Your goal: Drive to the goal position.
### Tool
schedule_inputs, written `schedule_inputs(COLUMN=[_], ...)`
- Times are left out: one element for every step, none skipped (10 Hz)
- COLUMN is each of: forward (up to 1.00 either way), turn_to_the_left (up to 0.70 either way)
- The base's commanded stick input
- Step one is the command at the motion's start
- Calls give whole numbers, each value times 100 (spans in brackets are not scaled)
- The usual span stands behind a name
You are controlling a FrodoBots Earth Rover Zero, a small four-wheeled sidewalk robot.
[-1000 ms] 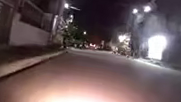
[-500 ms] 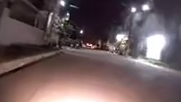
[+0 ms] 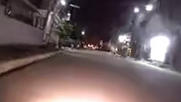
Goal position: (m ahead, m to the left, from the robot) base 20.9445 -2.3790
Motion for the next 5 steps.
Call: schedule_inputs(forward=[85, 85, 85, 85, 85], turn_to_the_left=[0, 0, 0, 0, 0])
